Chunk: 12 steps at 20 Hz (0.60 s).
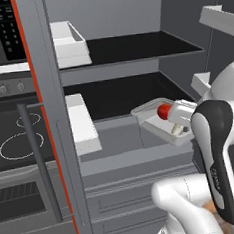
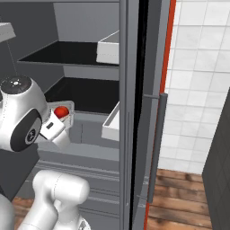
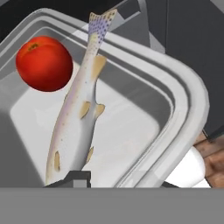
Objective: Place the tupperware containing the fish and tomato meal in the microwave. Close the microwave door and press the start button to reheat the meal.
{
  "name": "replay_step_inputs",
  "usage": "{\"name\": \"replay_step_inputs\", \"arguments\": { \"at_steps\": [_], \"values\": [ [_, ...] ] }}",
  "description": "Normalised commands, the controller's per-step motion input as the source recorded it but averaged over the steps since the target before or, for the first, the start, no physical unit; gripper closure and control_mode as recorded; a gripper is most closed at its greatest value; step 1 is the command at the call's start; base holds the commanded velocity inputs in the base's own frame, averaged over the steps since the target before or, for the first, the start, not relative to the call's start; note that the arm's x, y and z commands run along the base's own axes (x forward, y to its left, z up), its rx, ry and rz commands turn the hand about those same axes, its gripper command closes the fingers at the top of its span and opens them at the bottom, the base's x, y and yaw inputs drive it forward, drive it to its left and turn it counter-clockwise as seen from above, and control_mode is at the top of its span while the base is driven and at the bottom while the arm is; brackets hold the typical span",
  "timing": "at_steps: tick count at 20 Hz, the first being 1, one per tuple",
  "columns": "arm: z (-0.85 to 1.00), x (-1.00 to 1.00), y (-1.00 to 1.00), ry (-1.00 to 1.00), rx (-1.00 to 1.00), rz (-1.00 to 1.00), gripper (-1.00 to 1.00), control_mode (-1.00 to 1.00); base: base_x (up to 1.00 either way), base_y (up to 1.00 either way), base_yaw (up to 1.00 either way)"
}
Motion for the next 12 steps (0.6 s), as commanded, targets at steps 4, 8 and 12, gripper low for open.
{"name": "replay_step_inputs", "arguments": {
  "at_steps": [4, 8, 12],
  "values": [
    [0.0, 0.0, 0.0, 0.0, 0.0, 0.0, 1.0, 1.0, -0.19, 0.0, 0.0],
    [0.0, 0.0, 0.0, 0.0, 0.0, 0.0, 1.0, 1.0, -0.62, 0.03, 0.08],
    [0.0, 0.0, 0.0, 0.0, 0.0, 0.0, 1.0, 1.0, -0.67, 0.16, 0.2]
  ]
}}
